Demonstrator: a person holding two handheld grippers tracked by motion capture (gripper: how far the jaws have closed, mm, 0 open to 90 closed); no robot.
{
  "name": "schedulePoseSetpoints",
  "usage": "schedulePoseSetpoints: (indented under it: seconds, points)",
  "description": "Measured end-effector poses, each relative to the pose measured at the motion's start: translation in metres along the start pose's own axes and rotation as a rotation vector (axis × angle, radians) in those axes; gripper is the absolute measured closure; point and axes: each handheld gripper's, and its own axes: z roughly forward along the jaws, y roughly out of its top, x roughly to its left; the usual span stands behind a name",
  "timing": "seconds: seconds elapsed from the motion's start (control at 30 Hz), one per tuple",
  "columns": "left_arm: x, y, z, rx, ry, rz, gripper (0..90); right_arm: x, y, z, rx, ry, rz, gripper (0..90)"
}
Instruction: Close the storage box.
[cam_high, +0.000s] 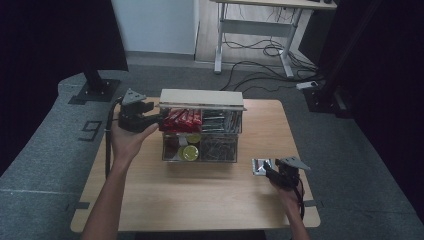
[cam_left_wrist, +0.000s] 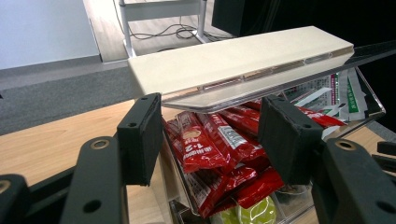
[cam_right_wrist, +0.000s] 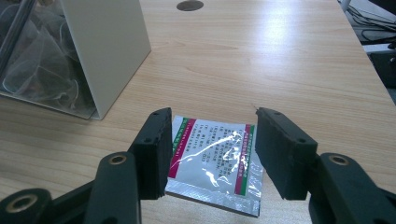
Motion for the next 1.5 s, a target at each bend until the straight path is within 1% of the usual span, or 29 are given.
schedulePoseSetpoints:
  seconds: [0.27, 0.97, 1.13, 1.5]
  points:
    - [0.001, -0.005, 0.000, 0.003, -0.003, -0.004, 40.7, 0.001, 0.000, -0.001, 0.000, 0.003, 0.005, 47.6]
    - [0.002, -0.016, 0.000, 0.017, -0.004, -0.012, 40.6, 0.002, -0.001, -0.001, 0.003, 0.016, 0.001, 48.5]
    - [0.002, -0.021, 0.000, 0.019, -0.014, -0.017, 40.6, 0.003, -0.001, -0.001, 0.004, 0.018, 0.001, 48.4]
    - [-0.001, -0.025, -0.003, 0.019, -0.026, -0.010, 40.1, 0.002, -0.001, -0.001, 0.004, 0.017, -0.001, 48.4]
